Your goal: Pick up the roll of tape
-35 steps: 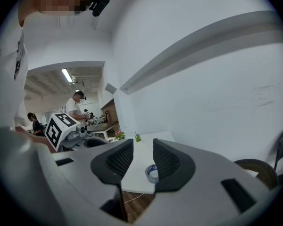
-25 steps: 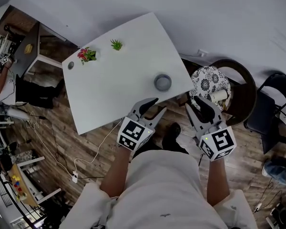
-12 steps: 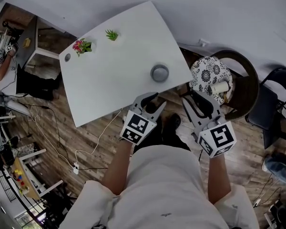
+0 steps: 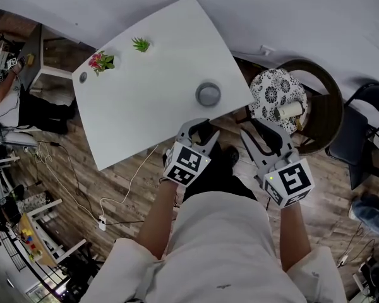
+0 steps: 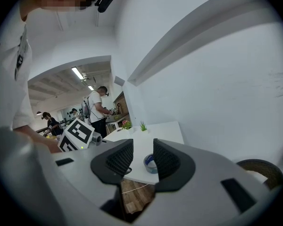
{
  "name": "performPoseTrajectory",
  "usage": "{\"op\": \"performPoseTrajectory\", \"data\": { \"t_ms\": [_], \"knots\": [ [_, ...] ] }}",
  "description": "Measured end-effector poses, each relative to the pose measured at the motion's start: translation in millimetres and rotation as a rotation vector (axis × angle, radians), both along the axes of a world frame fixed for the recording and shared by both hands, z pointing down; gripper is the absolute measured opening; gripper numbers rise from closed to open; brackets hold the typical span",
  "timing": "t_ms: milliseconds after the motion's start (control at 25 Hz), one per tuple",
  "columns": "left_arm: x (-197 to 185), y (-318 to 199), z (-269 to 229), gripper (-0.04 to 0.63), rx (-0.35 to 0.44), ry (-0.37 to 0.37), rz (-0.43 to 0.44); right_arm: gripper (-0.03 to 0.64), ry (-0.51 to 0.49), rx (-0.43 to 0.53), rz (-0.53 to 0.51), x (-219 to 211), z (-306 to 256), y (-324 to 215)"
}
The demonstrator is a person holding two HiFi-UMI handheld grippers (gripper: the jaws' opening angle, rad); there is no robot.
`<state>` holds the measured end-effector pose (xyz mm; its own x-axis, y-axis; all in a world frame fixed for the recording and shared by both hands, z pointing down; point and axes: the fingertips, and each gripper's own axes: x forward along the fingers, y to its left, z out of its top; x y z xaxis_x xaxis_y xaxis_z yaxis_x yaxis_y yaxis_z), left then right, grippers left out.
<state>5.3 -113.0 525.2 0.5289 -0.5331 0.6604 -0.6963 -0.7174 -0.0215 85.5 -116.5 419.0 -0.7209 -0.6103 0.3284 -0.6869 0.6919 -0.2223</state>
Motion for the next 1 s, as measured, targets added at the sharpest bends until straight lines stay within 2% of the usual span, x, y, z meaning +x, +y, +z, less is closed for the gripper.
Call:
{"op": "performPoseTrajectory", "data": {
  "t_ms": [1000],
  "knots": [
    [-7.7, -46.4, 69.2, 0.152, -0.085, -0.171, 0.101, 0.14, 0.053, -0.064, -0.005, -6.5, 24.9, -16.2]
  ]
}}
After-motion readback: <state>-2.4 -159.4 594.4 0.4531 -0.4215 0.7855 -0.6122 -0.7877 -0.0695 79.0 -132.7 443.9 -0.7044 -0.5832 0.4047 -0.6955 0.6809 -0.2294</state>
